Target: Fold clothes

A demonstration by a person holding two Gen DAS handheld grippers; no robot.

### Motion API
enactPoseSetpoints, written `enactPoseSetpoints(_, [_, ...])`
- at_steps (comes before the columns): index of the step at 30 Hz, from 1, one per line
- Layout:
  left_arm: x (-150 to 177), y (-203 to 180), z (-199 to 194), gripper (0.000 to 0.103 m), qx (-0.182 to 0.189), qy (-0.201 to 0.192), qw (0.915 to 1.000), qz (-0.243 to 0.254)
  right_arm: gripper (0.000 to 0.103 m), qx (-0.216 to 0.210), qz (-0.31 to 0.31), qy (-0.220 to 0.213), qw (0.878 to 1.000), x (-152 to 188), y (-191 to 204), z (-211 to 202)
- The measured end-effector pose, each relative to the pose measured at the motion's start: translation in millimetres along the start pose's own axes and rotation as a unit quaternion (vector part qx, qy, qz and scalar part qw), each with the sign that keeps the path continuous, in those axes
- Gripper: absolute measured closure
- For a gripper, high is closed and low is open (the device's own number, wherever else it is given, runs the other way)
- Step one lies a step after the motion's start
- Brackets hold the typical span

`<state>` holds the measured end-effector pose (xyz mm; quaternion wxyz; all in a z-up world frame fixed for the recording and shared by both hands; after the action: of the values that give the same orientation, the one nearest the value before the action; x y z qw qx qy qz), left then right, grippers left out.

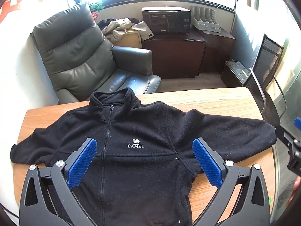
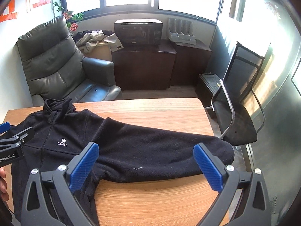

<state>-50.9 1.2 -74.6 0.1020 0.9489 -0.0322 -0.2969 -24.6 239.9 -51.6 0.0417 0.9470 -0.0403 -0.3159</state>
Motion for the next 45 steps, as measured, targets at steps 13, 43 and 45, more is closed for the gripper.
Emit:
enactPoseSetpoints(13, [-0.8, -64.5, 1.6, 0.0, 0.046, 0.005, 0.9987, 0.022, 0.0, -0.03, 0.017, -0.014, 0.999, 13.3, -51.5, 32.9])
enactPoseSetpoints(43, [-0.9, -158.7, 202.4, 0.0, 0.194, -0.033, 0.9687, 0.152, 0.0, -0.044, 0.019, 0.061, 0.997, 98.0, -98.1, 201.8])
enactPoseSetpoints(45, [-0.5, -158.5, 216.0, 0.0, 0.184, -0.018, 0.97, 0.158, 0.0, -0.065, -0.018, 0.068, 0.995, 91.1, -69.9, 223.5])
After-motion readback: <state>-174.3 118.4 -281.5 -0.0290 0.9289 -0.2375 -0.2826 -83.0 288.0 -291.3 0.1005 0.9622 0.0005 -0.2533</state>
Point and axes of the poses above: each gripper's, at about its wrist camera, not at the fingertips, and z roughly the way its jaws point, y to its left, x to its underside, the point moved 9 cm from there along z, roughly the way its jaws point, and after that the axes turned 9 degrees about -x, right-handed, at the moved point
